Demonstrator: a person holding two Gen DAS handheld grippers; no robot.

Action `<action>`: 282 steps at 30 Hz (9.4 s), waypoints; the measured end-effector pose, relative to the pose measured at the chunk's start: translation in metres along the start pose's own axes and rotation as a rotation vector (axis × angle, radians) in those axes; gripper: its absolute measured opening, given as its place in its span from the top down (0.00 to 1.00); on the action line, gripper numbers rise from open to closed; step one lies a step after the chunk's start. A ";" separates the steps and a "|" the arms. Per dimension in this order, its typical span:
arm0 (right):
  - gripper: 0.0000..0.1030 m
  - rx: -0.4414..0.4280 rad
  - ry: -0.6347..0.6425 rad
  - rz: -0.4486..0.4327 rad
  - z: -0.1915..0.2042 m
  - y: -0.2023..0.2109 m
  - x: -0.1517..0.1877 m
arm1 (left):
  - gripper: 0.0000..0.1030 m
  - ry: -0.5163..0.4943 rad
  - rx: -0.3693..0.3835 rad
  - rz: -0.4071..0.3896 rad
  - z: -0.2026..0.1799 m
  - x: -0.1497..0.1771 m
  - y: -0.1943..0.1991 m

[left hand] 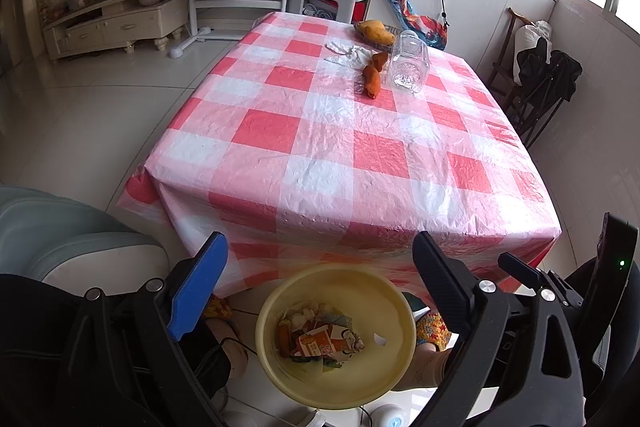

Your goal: Collect trash

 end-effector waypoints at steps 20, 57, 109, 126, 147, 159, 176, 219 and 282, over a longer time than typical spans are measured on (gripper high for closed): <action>0.16 0.006 -0.001 -0.005 -0.004 0.001 0.001 | 0.10 -0.003 0.000 0.010 -0.004 0.004 -0.006; 0.14 0.016 0.000 -0.011 -0.002 0.003 -0.001 | 0.10 0.013 -0.003 0.026 0.004 0.010 -0.012; 0.14 0.020 0.010 -0.009 -0.001 0.001 0.000 | 0.08 0.027 -0.011 0.042 0.008 0.009 -0.017; 0.12 0.029 0.020 -0.014 0.000 0.001 0.002 | 0.08 0.033 -0.012 0.044 0.009 0.009 -0.018; 0.10 0.003 0.074 -0.144 0.028 -0.018 -0.132 | 0.08 0.092 -0.024 0.047 0.022 0.024 -0.001; 0.11 0.168 0.119 -0.029 0.015 -0.138 -0.244 | 0.08 -0.001 0.006 0.039 0.004 -0.018 -0.006; 0.45 0.042 0.203 0.112 -0.047 -0.070 -0.166 | 0.08 -0.082 0.001 0.081 -0.047 -0.168 -0.156; 0.46 -0.356 0.035 0.002 0.037 0.010 -0.074 | 0.86 -0.080 -0.035 -0.077 -0.001 -0.064 -0.006; 0.14 -0.042 0.044 -0.077 0.013 0.016 -0.024 | 0.17 -0.061 -0.105 -0.124 0.001 -0.010 0.030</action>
Point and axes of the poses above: each gripper's, at about its wrist camera, not at the fingertips, and y roughly against the way its jaws point, z to its left, x to its underside, the point moved 7 cm from there along -y, roughly the way its jaws point, and after that the axes turned 2 degrees about -y, right-handed, at the moved point
